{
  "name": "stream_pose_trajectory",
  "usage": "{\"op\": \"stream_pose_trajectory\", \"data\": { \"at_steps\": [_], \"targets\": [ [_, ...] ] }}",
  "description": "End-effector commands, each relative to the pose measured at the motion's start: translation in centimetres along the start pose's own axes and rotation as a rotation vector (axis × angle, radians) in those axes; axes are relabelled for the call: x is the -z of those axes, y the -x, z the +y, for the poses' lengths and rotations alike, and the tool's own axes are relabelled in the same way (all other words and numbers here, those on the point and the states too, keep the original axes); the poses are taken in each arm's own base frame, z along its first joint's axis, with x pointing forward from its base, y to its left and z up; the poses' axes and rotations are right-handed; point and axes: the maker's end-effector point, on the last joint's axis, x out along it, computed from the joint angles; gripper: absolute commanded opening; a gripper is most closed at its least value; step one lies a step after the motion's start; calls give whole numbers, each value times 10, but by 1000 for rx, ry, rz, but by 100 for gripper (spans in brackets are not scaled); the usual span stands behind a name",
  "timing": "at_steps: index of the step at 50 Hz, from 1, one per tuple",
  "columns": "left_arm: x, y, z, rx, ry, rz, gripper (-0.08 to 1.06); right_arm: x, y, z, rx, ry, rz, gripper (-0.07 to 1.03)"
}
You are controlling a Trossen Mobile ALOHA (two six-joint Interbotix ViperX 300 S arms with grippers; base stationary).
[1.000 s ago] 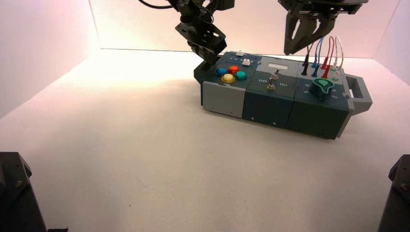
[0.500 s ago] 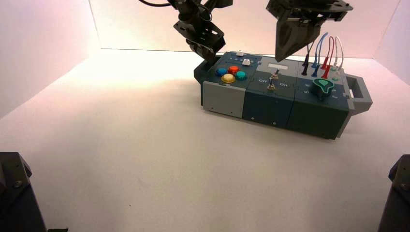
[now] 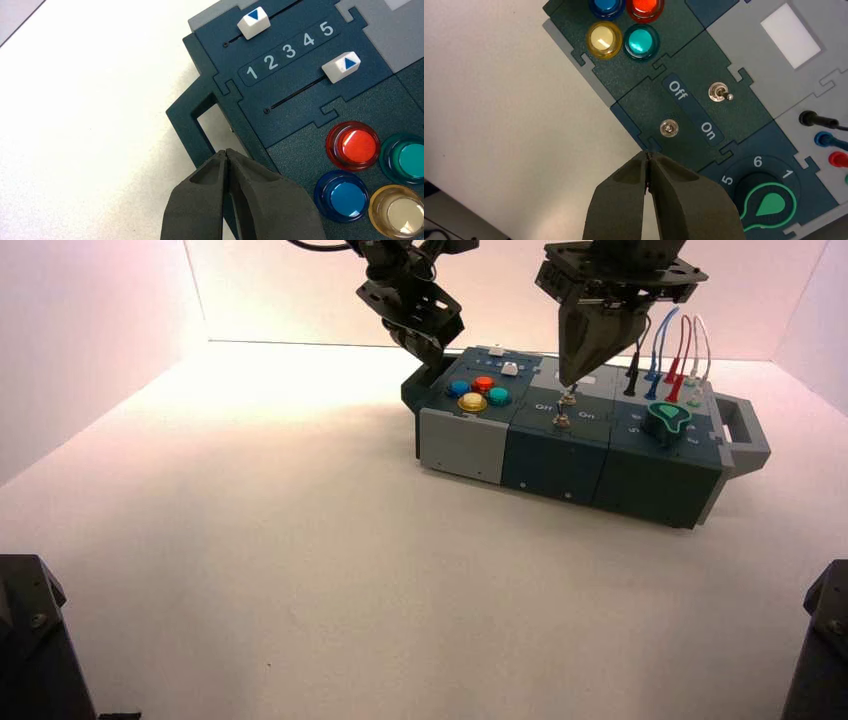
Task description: Flip the bottom switch on with the right gripper.
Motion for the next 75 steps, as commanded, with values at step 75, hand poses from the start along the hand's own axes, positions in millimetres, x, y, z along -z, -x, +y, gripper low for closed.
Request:
{"op": "stream_pose_trajectory", "data": {
  "at_steps": [75],
  "targets": [
    [-10, -16, 11, -16, 8, -21, -3, -20, -24, -4, 16, 33, 33, -2]
  ]
}}
